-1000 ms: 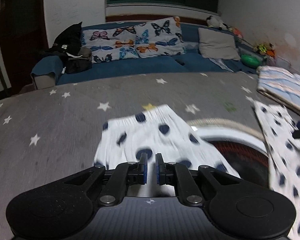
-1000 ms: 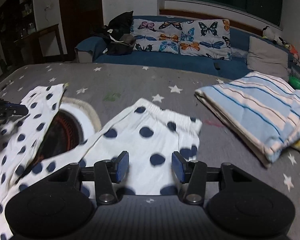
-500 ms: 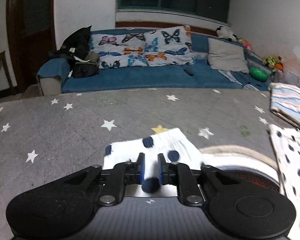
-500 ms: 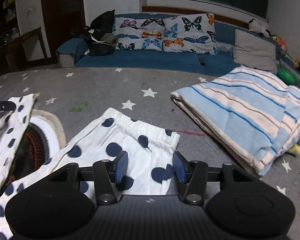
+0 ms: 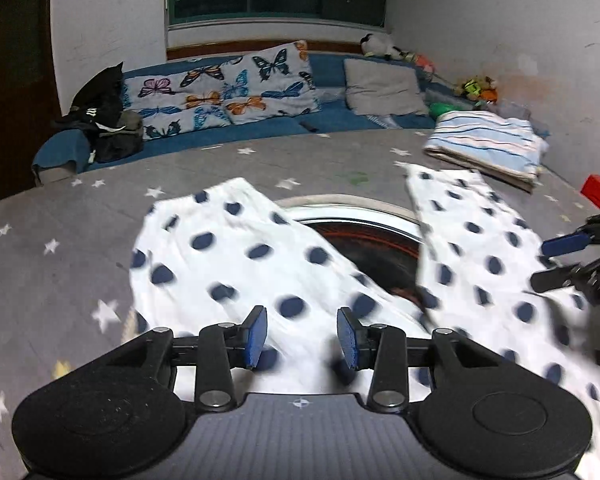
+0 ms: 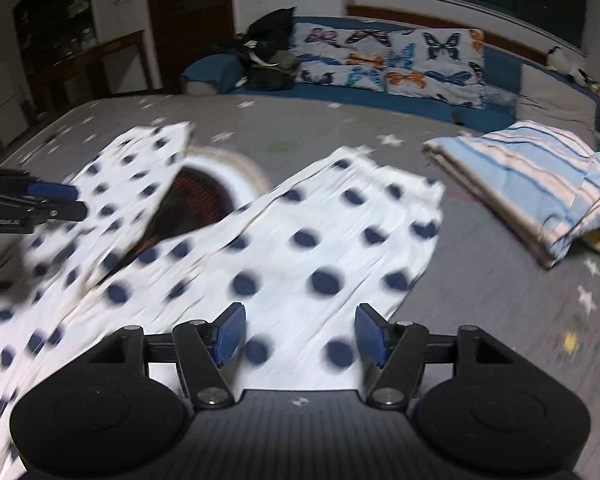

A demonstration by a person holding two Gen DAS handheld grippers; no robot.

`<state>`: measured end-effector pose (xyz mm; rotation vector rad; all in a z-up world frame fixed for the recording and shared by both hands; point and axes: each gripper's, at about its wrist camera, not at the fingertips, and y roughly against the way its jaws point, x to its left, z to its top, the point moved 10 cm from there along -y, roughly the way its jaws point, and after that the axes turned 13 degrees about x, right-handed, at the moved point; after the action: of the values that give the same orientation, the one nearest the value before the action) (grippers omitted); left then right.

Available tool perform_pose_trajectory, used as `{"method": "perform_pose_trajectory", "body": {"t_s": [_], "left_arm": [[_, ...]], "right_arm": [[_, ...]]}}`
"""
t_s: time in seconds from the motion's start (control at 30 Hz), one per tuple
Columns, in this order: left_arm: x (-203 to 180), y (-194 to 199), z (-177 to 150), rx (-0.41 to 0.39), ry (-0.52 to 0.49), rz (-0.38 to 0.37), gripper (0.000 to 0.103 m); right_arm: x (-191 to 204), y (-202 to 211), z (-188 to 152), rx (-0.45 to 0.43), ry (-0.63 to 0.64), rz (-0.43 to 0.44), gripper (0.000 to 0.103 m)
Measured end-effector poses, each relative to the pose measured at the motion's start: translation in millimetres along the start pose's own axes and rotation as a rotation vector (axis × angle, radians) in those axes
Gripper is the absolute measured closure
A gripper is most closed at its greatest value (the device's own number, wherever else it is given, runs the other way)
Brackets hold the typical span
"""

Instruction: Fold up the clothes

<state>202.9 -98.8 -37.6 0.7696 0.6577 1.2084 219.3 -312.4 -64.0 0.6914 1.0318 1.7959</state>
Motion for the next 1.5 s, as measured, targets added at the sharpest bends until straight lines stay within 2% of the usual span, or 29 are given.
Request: {"method": "perform_pose_trajectory", "body": {"t_s": [0.1,0.27,0.43,0.6,0.7,0.87,1.0,1.07,1.3,1.5], "left_arm": [[-15.6,4.2,-10.5,-0.006,-0.003,-0.019,0.063],[-20.6,-6.0,-19.0,0.011,-0.050,0.055,0.082],[-8.6,-6.8,-23.6,0.023,-0.026,0.087,0.082],[-5.9,2.5,-28.5,0.023,-0.010,0.096,0.078],[-6.4,10.0,-32.2,0.022,-0.003,0.097,0.064],[-6.8,33.2,-42.8,0.001,0.000,0.092,0.054],[-8.3,53.7,-61.3,-0.015,-0.005,0.070,0.054],[-9.4,61.1,-74.6,-0.017,-0.013,0.072,0.054],[-14.1,86.0,-116.0,-0.052,-0.032,0.093,0.054],[-15.1,92.7,-140.2,-0.054,-0.077,0.148,0.055]], "right_arm": [[9.4,2.9,-10.7,-0.007,0.011,-0.007,0.041],[10.4,5.0,-22.8,-0.013,0.011,-0.034,0.040],[2.4,10.2,-28.5,-0.015,-0.008,-0.068,0.040],[9.9,23.7,-34.5,-0.039,-0.008,-0.054,0.040],[22.6,31.4,-42.2,-0.049,0.008,-0.028,0.039],[43.2,38.9,-59.6,-0.039,0.040,-0.007,0.038],[59.1,49.4,-75.2,-0.042,0.055,0.020,0.037],[69.1,55.5,-83.7,-0.046,0.069,0.039,0.034],[97.9,70.7,-110.5,-0.044,0.113,0.087,0.033],[107.4,71.5,-135.1,-0.019,0.156,0.058,0.032]]}}
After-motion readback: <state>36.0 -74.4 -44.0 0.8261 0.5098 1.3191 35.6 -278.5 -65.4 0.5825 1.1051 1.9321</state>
